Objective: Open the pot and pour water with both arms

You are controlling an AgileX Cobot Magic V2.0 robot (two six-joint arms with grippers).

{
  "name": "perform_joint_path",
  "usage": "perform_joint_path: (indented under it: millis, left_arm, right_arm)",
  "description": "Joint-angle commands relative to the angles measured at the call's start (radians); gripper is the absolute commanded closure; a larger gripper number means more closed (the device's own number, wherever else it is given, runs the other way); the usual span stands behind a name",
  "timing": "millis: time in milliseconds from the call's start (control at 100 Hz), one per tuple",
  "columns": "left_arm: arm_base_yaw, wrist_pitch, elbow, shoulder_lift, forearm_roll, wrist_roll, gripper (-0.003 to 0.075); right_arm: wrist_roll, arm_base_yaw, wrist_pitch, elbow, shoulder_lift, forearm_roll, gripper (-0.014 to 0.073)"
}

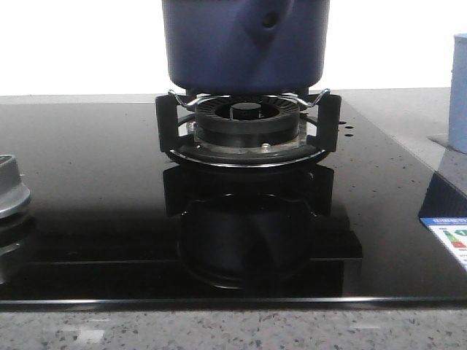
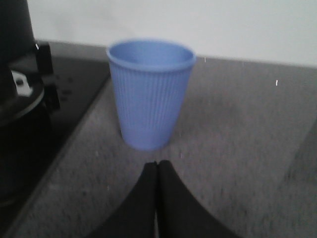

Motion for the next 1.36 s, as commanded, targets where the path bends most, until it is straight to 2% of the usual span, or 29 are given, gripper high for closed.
perform_joint_path:
  millis: [0, 150, 190, 420, 590, 1350]
  left_arm:
    - [0.001, -0.047, 0.047, -0.030, -0.005, -0.012, 0.0741]
    - [0.001, -0.047, 0.047, -0.030, -0.005, -0.012, 0.0741]
    - [0.001, -0.047, 0.047, -0.030, -0.005, -0.012, 0.0741]
    - [0.001, -0.047, 0.047, -0.030, -0.005, -0.012, 0.0741]
    - [0.001, -0.047, 0.047, -0.030, -0.005, -0.012, 0.0741]
    - [0.001, -0.047, 0.047, -0.030, -0.005, -0.012, 0.0741]
  right_arm:
    - [-0.030, -0.037, -0.085, 0.045, -0.025, 0.032, 0.0657]
    - [-0.030, -0.108, -0.134, 0.166, -0.142, 0.053, 0.0657]
    - [-0.030, -0.119, -0.054, 0.163, -0.174, 0.073, 0.0657]
    - [-0.033, -0.123, 0.176, 0.164, -0.308, 0.090, 0.0657]
    - [-0.071, -0.123, 0.165, 0.164, -0.311, 0.075, 0.0657]
    - [-0.071, -0.123, 0.162, 0.164, -0.311, 0.074, 0.0657]
